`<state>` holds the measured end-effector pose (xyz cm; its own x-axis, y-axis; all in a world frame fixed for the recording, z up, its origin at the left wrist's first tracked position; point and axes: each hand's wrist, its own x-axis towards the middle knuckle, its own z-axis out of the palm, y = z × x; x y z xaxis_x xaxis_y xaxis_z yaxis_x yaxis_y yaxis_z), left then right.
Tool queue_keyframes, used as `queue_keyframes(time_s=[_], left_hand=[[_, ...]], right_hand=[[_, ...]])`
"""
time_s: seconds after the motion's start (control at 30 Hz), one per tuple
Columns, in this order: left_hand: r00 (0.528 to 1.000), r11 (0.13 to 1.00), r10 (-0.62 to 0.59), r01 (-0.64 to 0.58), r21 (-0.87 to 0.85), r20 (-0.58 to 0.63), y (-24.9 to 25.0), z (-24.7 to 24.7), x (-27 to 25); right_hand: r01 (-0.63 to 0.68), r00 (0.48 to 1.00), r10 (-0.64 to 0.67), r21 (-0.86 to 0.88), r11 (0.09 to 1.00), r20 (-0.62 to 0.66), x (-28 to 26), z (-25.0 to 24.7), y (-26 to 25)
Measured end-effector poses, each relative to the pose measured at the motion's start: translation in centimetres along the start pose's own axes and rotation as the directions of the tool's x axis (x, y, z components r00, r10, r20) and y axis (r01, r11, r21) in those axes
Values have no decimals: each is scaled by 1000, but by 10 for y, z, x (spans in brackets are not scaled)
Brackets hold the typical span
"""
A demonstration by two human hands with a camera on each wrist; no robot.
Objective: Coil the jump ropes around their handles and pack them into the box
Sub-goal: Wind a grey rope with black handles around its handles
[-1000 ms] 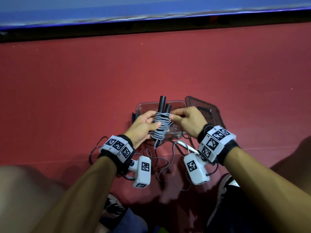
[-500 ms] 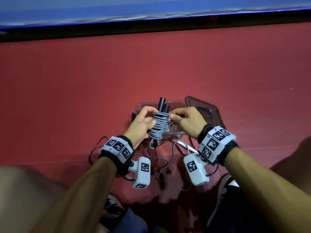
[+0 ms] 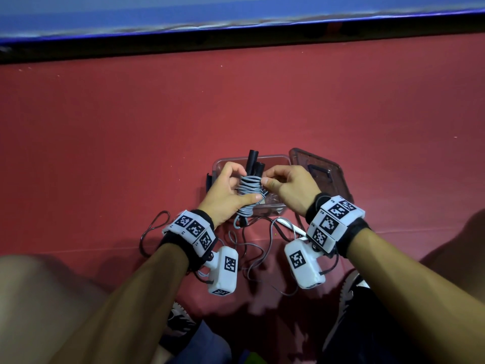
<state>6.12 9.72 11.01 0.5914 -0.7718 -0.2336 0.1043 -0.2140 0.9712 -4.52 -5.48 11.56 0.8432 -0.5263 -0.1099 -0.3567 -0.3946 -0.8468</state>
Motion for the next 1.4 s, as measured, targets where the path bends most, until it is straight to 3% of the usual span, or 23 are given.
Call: queue_keyframes(time_s=[0.23,0.53,0.73,0.97,1.2,1.4], left_hand=[[997,995,-22,29,93,-68,-10,3,1],[995,987,-17,33,160,-100,-6,-5,2],[998,995,-17,23,96,-57,-4,-1,1],[999,998,-40,41,38,-33,1,-1,-1],[993,979,-113,115,-168,22,9,-4,-5],[990,973,-138,143,-179,39,6,-3,-3]], right_hand=[[11,1000,-13,-73,997,-23,0,0,-3],[22,999,-19,-65,998,47,1,-3,-6],[34,999,-34,-11,999,16,-1,-3,-7],[55,997,-60,-83,995,-48,-3,-7,-7],[36,999,-38,-94,995,-21,1,-7,-2],[13,1000,-12,-73,997,5,2,-6,0]])
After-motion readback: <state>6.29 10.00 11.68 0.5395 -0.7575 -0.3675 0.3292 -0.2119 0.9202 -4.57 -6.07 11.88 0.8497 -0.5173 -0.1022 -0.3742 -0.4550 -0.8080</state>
